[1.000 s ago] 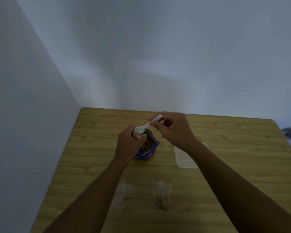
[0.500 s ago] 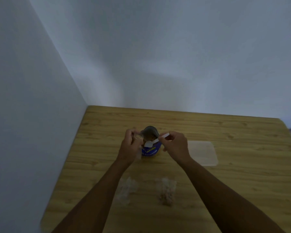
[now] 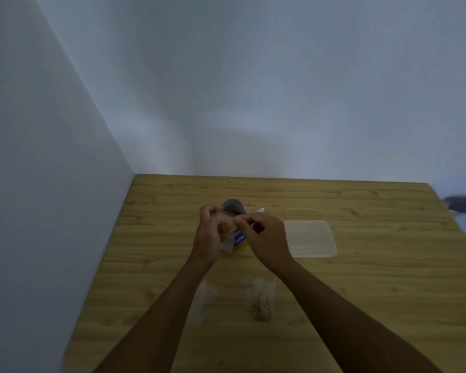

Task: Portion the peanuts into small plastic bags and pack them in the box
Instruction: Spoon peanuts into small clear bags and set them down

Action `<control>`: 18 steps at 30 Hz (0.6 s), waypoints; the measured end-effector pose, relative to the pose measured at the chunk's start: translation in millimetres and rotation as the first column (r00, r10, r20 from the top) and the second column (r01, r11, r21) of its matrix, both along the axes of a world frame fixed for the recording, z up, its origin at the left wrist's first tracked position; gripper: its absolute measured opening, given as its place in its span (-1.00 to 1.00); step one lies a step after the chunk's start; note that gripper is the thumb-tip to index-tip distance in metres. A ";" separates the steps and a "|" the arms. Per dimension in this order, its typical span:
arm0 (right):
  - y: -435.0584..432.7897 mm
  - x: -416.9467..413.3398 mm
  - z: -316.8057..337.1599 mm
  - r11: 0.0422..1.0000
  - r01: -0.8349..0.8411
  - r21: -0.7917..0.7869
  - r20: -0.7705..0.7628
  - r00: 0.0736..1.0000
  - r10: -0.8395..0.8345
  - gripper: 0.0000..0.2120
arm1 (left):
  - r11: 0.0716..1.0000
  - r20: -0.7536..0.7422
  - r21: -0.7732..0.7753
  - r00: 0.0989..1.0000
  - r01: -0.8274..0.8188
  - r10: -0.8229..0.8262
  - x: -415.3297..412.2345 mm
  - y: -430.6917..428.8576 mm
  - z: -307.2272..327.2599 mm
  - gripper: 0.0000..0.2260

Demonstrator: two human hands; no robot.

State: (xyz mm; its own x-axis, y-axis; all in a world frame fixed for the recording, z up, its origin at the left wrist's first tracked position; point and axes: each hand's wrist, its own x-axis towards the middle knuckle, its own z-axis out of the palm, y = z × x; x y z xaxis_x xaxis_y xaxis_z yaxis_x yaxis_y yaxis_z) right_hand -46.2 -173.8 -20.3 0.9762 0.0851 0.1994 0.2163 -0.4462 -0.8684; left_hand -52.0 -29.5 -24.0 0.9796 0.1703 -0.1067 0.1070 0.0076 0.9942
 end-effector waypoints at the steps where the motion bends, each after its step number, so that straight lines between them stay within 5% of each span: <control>1: -4.0 -0.5 -1.4 1.000 0.021 0.001 -0.012 1.000 -0.021 -0.91 | 1.000 -0.002 0.001 1.000 0.003 -0.003 -1.7 -0.9 -0.1 -0.73; 6: -27.6 -5.9 -1.6 0.996 0.085 -0.004 0.021 0.996 -0.084 -0.92 | 0.993 -0.057 0.070 0.994 0.094 -0.090 -10.1 -12.3 -4.6 -0.83; 13: -62.8 -23.4 -14.1 0.987 0.156 -0.036 0.016 0.988 -0.156 -0.95 | 0.924 0.072 0.358 0.983 0.134 -0.170 -19.7 -36.3 -16.5 -0.83; 18: -83.1 -33.5 -28.3 0.983 0.180 -0.025 -0.046 0.982 -0.181 -0.91 | 0.914 0.080 0.369 0.974 0.169 -0.212 -27.0 -59.5 -13.8 -0.87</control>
State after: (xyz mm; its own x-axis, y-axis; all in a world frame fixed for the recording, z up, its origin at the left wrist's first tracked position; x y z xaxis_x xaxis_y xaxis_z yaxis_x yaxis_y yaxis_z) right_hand -79.7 -256.9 -48.6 0.9843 -0.0893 0.1525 0.0895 -0.4924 -0.8658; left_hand -79.1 -89.0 -37.8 0.9990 -0.0155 0.0428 -0.0455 -0.3596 0.9320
